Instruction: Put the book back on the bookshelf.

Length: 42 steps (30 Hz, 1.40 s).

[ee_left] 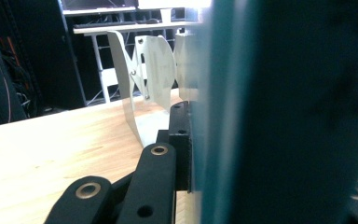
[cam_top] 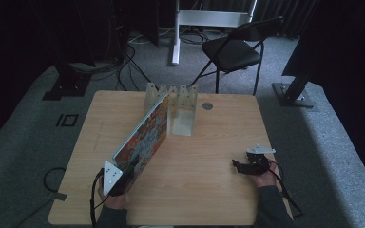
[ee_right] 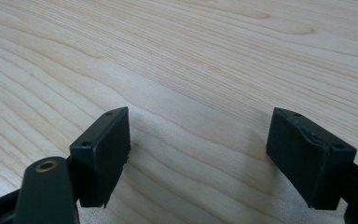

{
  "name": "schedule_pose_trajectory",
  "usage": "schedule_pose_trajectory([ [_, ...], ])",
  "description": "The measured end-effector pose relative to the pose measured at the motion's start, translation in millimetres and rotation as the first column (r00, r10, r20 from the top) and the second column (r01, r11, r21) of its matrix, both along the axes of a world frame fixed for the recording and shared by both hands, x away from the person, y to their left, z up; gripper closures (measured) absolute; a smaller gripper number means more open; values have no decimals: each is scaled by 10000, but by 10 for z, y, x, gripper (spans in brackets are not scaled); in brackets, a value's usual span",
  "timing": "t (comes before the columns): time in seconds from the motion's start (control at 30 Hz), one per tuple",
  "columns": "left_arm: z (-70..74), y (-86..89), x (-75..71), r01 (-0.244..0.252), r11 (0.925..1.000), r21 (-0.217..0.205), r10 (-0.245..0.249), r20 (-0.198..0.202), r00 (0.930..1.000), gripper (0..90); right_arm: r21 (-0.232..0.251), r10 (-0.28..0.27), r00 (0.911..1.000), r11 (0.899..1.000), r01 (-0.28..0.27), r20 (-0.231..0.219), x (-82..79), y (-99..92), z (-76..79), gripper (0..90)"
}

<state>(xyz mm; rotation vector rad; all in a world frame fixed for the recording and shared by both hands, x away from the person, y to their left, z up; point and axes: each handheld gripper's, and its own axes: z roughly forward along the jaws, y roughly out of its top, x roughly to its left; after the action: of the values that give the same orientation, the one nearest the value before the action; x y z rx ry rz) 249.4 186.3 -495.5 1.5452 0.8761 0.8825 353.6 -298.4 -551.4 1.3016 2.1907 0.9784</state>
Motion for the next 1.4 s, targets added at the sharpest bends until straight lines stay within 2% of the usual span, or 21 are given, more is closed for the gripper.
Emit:
schedule_pose_trajectory([
  [0.13,28,-33,-1,-48,10000,57,48,-31,10000,810,0,-2,10000,10000,2,-2,0,0,0,213],
  [0.63,143,-85,65,-51,9999,-159,53,114,9999,812,10,-8,10000,10000,8,-12,0,0,0,213],
  [1.0,213,-72,96,-76,9991,-413,74,-43,10000,812,29,-15,10000,10000,15,-17,0,-1,1,213],
  [1.4,315,-70,124,-340,9986,-399,349,227,9991,811,31,-9,10000,10000,9,-11,0,-2,0,214],
])
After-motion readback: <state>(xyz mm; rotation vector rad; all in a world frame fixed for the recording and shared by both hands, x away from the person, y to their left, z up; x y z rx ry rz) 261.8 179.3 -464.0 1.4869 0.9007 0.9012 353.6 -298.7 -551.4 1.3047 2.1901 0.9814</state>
